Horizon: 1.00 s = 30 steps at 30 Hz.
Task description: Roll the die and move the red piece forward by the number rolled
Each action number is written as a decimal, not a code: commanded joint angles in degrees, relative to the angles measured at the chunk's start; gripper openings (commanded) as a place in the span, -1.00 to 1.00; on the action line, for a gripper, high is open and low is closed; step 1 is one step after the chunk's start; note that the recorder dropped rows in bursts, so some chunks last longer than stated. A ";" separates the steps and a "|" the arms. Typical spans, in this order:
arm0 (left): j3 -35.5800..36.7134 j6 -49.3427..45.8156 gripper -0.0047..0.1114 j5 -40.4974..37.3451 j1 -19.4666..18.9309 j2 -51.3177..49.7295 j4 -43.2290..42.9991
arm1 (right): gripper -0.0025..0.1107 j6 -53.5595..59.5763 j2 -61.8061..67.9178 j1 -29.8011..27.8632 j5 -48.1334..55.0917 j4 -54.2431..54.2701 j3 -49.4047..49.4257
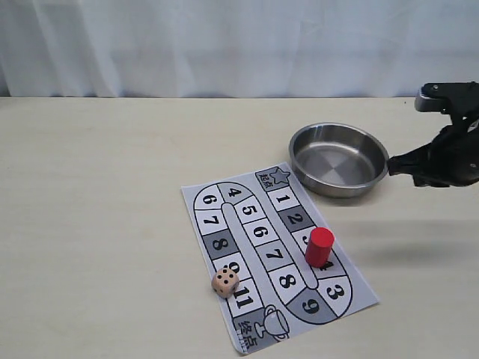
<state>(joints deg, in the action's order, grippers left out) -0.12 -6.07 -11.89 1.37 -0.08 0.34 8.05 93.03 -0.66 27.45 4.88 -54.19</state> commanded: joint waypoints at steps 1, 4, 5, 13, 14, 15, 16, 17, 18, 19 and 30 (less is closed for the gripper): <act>0.12 0.31 -0.92 0.67 0.04 0.08 0.17 | -0.89 1.36 -0.53 -3.98 1.59 -3.23 -0.45; 0.12 0.31 -0.92 0.67 0.04 0.08 0.17 | -0.89 -0.30 -0.53 -6.41 4.06 -2.75 -0.54; 0.12 0.31 -0.92 0.67 0.04 0.08 0.17 | -0.89 -0.30 -0.78 -6.68 4.98 -3.05 -0.54; 0.12 0.31 -0.92 0.67 0.04 0.08 0.17 | -0.89 0.31 -7.86 -6.68 9.19 -5.77 -0.44; 0.12 0.31 -0.92 0.67 0.04 0.08 0.17 | -0.89 0.51 -9.49 -6.68 9.77 -5.77 -0.44; 0.12 0.31 -0.92 0.67 0.04 0.08 0.17 | -0.89 1.21 -11.29 -6.57 10.18 -5.77 -0.44; 0.12 0.31 -0.92 0.67 0.04 0.08 0.17 | -0.89 1.86 -12.86 -6.56 10.62 -5.77 -0.44; 0.12 0.31 -0.92 0.67 0.04 0.08 0.17 | -0.89 2.62 -14.95 -6.56 10.79 -5.57 -0.44; 0.12 0.31 -0.92 0.67 0.04 0.08 0.17 | -0.89 3.15 -17.23 -6.56 10.94 -5.30 -0.44; 0.12 0.31 -0.92 0.67 0.04 0.08 0.17 | -0.89 3.15 -19.66 -6.56 11.08 -5.30 -0.44; 0.12 0.31 -0.92 0.67 0.04 0.08 0.17 | -0.89 5.04 -58.78 -6.56 15.85 -3.41 -0.44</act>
<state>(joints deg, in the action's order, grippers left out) -0.12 -6.07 -11.89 1.37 -0.08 0.34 12.60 39.25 -7.05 40.88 0.72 -54.45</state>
